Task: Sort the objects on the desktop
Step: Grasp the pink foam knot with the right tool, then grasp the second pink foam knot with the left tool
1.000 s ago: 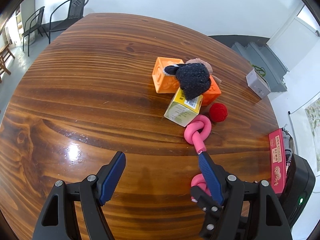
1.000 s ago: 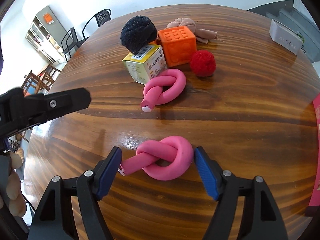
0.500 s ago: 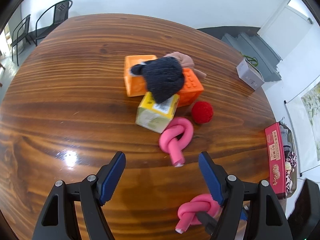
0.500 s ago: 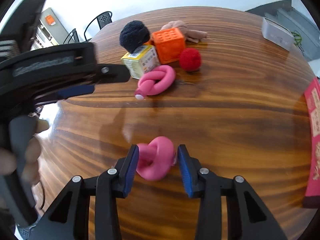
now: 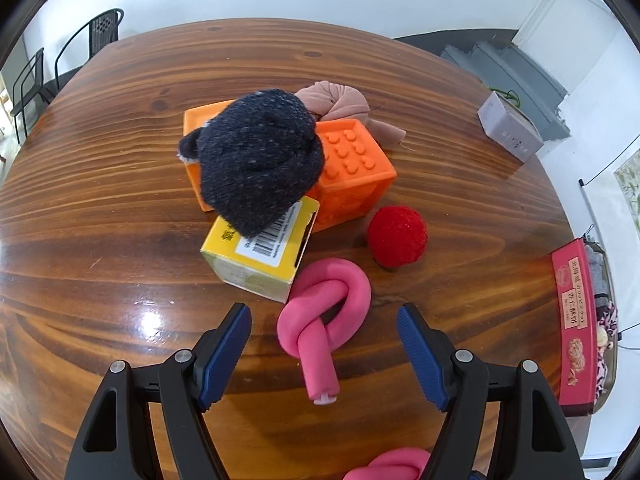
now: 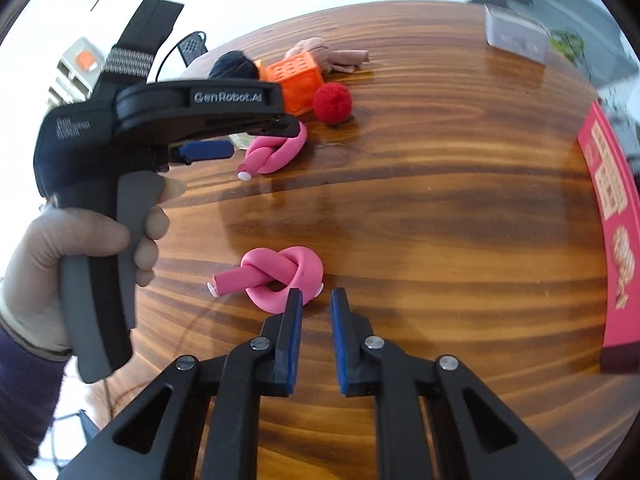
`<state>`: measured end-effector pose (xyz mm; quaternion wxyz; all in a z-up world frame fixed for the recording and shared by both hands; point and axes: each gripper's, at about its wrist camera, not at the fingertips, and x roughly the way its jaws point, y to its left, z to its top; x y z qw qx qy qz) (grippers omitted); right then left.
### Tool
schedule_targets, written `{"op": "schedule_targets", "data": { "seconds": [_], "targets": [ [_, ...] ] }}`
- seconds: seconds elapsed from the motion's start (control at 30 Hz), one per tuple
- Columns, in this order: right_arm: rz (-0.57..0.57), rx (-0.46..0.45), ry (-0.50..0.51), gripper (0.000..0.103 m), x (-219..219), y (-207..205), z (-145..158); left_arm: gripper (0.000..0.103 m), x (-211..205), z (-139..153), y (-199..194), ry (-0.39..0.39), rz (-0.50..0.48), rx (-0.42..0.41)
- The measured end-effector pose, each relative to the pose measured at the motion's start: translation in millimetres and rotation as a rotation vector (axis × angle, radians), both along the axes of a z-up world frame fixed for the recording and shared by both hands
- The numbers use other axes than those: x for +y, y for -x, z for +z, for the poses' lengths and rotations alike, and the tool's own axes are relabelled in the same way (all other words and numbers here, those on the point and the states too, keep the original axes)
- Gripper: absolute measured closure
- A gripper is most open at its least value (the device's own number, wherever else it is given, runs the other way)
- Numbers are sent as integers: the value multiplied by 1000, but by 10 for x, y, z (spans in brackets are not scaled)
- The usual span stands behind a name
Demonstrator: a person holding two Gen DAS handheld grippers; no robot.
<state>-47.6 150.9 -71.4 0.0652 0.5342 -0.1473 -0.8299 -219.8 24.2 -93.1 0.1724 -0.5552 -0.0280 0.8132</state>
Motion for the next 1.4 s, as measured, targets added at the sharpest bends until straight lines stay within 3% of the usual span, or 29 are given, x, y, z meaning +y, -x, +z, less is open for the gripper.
{"op": "schedule_targets", "data": {
  "seconds": [0.03, 0.1, 0.2, 0.3, 0.37, 0.43, 0.93, 1.27, 1.4],
  "targets": [
    [-7, 2, 3, 73, 17, -2, 6, 26, 18, -13, 6, 2, -3, -1],
    [-23, 14, 3, 50, 47, -9, 36, 26, 52, -45, 20, 8, -7, -3],
    [-42, 38, 1, 36, 63, -28, 95, 26, 80, -99, 40, 19, -8, -4],
    [-51, 45, 2, 34, 61, -17, 112, 27, 81, -156, 68, 39, -7, 2],
    [-55, 43, 3, 34, 60, -3, 99, 42, 79, -157, 62, 56, -17, 25],
    [-58, 40, 4, 34, 62, -3, 87, 50, 63, -148, 51, 55, -26, 30],
    [0, -6, 13, 34, -190, 238, -66, 50, -424, 220, -287, -11, 24, 74],
    [22, -68, 23, 33, -395, 507, -221, 50, -674, 251, -464, -22, 86, 70],
    [93, -82, -38, 32, -604, 581, -295, 50, -765, 266, -502, -23, 102, 66]
  ]
}}
